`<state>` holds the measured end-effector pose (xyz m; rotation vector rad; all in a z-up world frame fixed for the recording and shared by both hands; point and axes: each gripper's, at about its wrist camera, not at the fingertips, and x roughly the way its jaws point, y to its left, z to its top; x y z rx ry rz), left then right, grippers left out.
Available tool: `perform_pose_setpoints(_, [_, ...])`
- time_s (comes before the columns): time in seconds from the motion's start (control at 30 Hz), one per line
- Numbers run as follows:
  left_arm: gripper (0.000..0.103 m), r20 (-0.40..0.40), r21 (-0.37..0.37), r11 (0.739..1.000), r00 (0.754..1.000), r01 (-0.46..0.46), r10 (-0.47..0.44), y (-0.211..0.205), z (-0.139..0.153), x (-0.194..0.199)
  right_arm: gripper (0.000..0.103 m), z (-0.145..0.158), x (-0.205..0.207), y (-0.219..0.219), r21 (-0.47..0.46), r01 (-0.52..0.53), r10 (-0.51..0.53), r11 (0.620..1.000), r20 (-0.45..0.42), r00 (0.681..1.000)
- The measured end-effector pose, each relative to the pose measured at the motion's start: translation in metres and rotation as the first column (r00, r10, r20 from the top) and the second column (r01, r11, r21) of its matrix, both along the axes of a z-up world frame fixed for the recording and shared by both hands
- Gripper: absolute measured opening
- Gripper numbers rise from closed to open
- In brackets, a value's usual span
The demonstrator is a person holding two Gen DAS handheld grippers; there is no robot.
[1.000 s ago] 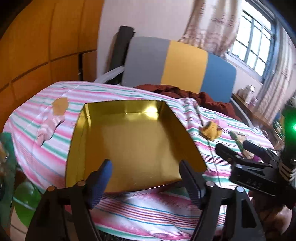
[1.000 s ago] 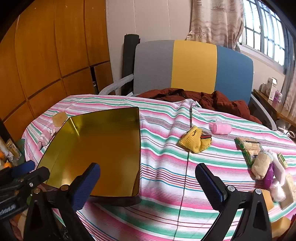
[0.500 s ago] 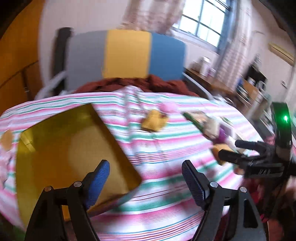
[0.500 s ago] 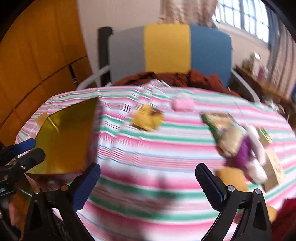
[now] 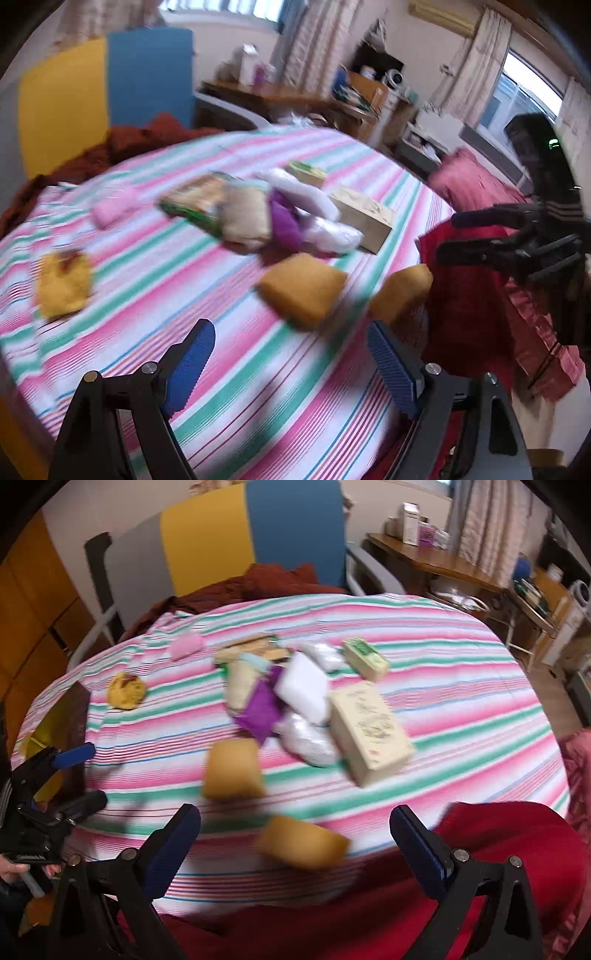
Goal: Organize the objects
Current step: 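Grasp the yellow sponge with the left gripper while the right gripper approaches the cream box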
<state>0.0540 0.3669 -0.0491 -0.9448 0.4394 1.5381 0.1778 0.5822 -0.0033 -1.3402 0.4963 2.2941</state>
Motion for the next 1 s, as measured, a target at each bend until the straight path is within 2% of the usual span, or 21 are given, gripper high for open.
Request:
perform_pose_setpoints(0.1, [0.085,0.060,-0.029,0.999,0.998,0.034,-0.032,0.031,-0.018,0.002,0.103,-0.002,0.004,0.006,-0.003,-0.018,0.018,1.000,0.031,0.999])
perform_pose_setpoints(0.2, [0.085,0.137,-0.063,0.998,0.990,0.022,-0.013,0.053,-0.033,-0.002,0.103,-0.008,0.004,0.007,-0.019,-0.071,0.072,0.997,0.066,0.995])
perform_pose_setpoints(0.37, [0.086,0.158,-0.115,0.993,0.987,-0.019,0.037,0.077,-0.052,-0.003,0.103,-0.020,0.003,-0.002,-0.057,-0.133,0.138,0.990,0.102,0.985])
perform_pose_setpoints(0.47, [0.085,0.120,-0.142,0.989,0.992,-0.032,0.050,0.088,-0.063,-0.001,0.103,-0.028,0.002,-0.003,-0.072,-0.134,0.141,0.988,0.114,0.983])
perform_pose_setpoints(0.5, [0.081,0.101,-0.156,0.987,0.993,-0.039,0.055,0.090,-0.067,0.001,0.103,-0.031,0.001,-0.002,-0.079,-0.131,0.140,0.988,0.116,0.983])
perform_pose_setpoints(0.53, [0.079,0.097,-0.155,0.987,0.994,-0.038,0.054,0.089,-0.069,0.001,0.103,-0.033,0.000,-0.002,-0.082,-0.128,0.137,0.988,0.120,0.983])
perform_pose_setpoints(0.57, [0.073,0.104,-0.125,0.992,0.994,-0.032,0.045,0.085,-0.067,0.001,0.103,-0.034,-0.001,-0.002,-0.084,-0.129,0.139,0.988,0.125,0.982])
perform_pose_setpoints(0.67, [0.069,0.125,-0.105,0.994,0.991,-0.036,0.049,0.070,-0.067,-0.005,0.103,-0.038,-0.008,-0.005,-0.096,-0.146,0.158,0.985,0.136,0.978])
perform_pose_setpoints(0.83, [0.068,0.104,-0.070,0.993,0.989,-0.099,0.106,0.031,-0.059,-0.014,0.103,-0.049,-0.020,-0.008,-0.091,-0.157,0.173,0.983,0.198,0.965])
perform_pose_setpoints(1.0, [0.068,0.085,-0.044,0.985,0.982,-0.166,0.169,-0.011,-0.049,-0.022,0.103,-0.049,-0.020,-0.004,-0.098,-0.127,0.145,0.987,0.207,0.967])
